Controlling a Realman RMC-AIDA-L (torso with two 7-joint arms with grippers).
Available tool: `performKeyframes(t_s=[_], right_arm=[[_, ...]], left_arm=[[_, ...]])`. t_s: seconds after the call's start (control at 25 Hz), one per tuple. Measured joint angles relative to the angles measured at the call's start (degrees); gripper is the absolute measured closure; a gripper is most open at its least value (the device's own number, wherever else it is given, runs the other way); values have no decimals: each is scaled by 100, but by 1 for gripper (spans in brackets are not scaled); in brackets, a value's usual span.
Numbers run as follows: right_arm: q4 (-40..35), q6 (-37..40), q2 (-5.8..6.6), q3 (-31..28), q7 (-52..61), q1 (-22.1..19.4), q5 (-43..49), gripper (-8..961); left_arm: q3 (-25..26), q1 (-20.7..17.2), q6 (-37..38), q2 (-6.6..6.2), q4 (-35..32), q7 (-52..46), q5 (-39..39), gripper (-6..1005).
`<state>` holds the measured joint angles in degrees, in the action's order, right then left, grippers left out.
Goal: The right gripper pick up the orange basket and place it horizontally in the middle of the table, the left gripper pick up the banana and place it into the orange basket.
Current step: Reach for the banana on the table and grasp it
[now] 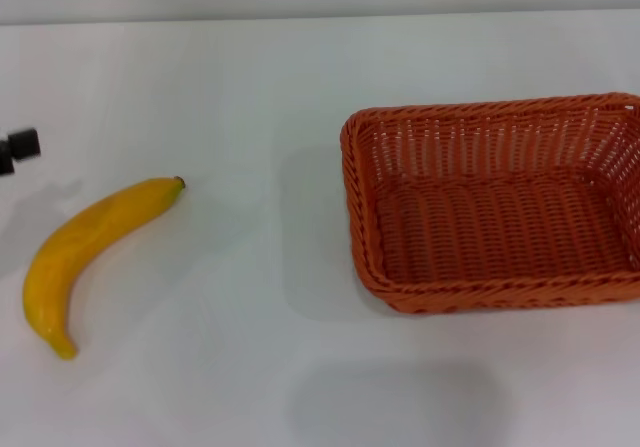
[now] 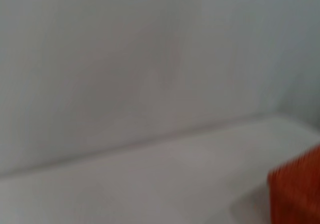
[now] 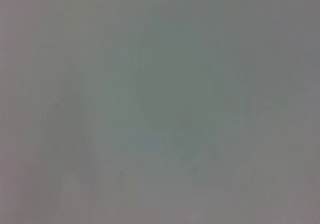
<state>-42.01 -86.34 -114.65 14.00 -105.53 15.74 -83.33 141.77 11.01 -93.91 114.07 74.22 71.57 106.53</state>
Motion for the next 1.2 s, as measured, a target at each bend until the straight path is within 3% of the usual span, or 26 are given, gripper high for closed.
performKeyframes(t_s=[0.2, 0.6, 0.88, 1.2], right_arm=[[719, -22, -3, -426, -848, -30, -236, 113], [1146, 41, -5, -800, -1016, -14, -352, 113], [1306, 122, -5, -805, -962, 93, -381, 113], [1453, 135, -5, -807, -892, 105, -508, 113]], left_arm=[[14, 575, -477, -198, 381, -672, 1415, 280], [5, 1087, -848, -340, 311, -794, 2920, 282], [-38, 1132, -584, -285, -44, -579, 3302, 284], [-69, 1207, 137, -93, -846, -202, 3503, 286]])
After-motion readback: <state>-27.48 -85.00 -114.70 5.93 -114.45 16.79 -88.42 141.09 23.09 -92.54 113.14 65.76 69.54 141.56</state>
